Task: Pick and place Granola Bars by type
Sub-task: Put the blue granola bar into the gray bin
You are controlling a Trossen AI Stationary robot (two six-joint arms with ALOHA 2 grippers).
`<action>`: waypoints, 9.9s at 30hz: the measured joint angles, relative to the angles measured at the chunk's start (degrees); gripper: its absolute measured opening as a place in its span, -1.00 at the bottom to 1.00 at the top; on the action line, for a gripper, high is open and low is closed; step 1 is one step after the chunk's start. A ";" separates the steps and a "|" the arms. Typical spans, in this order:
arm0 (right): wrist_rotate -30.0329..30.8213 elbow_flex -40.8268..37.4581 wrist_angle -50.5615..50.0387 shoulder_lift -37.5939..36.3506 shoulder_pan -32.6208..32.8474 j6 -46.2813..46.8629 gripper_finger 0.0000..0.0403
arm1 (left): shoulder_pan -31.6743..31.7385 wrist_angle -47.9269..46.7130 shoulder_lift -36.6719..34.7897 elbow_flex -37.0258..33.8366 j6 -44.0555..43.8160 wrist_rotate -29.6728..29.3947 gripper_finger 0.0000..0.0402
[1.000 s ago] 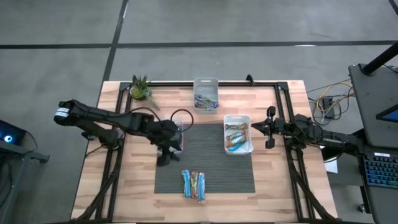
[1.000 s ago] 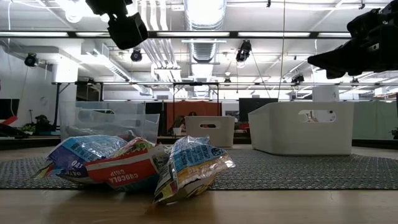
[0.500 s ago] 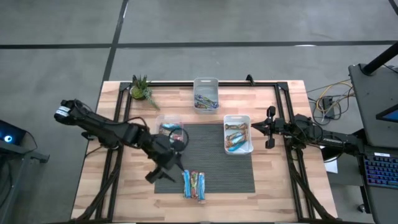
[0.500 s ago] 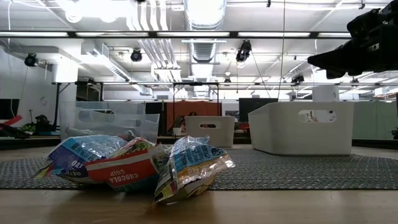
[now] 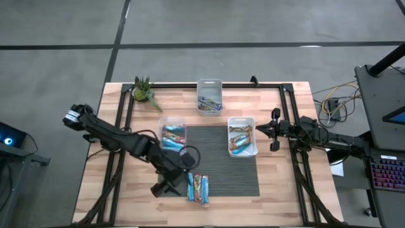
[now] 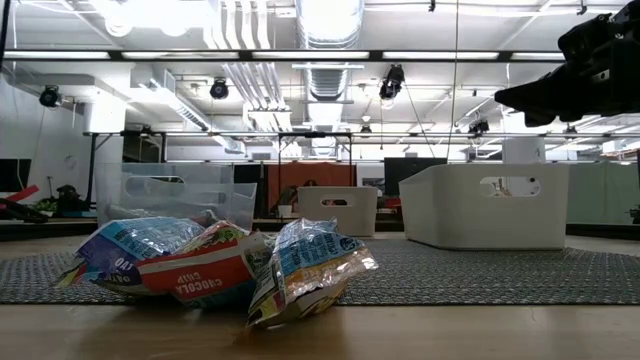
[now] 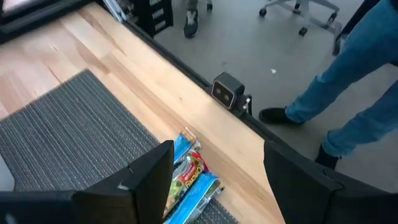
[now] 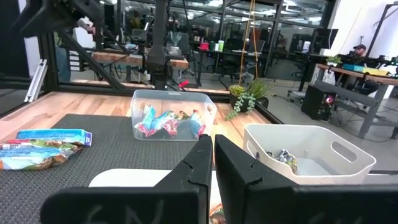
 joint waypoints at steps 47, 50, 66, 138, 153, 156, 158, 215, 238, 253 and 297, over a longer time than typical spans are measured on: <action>0.00 0.00 0.00 0.02 0.02 -0.25 -0.96 | -1.18 -20.34 26.18 10.33 28.17 -17.92 0.14; -0.02 0.01 0.00 0.00 0.00 0.03 -0.96 | -1.18 -19.55 26.38 9.08 28.50 -18.85 0.14; 0.01 0.01 0.00 0.00 0.00 -0.24 -0.96 | -1.29 -15.74 26.79 4.89 28.32 -20.31 0.14; -0.01 0.00 0.00 0.00 0.02 -0.06 -0.96 | -1.37 -18.34 25.67 8.23 25.60 -17.79 -0.59; 0.01 0.01 0.00 0.01 0.02 -0.02 -0.96 | 2.76 -25.39 25.45 20.73 25.52 -20.15 -0.59; 0.01 0.00 0.00 0.02 0.02 -0.20 -0.96 | 4.27 -27.36 25.43 24.62 25.52 -20.20 -0.59; 0.00 0.02 0.00 0.01 0.01 0.03 -0.96 | 5.37 -28.37 25.41 27.00 25.52 -20.20 -0.59; -0.01 0.00 0.00 0.01 0.01 0.02 -0.96 | 47.63 -31.16 25.23 42.11 24.15 -20.66 -0.59; 0.02 0.01 0.00 0.00 0.00 -0.22 -0.96 | 51.04 -24.33 34.48 42.96 7.81 -20.24 -0.59; 0.01 0.02 0.00 0.00 0.00 0.04 -0.96 | 52.14 -27.45 39.88 43.47 1.06 -19.15 -0.59; -0.01 0.01 0.00 0.00 0.01 -0.04 -0.96 | 54.14 -31.24 41.97 43.40 1.79 -16.15 -0.59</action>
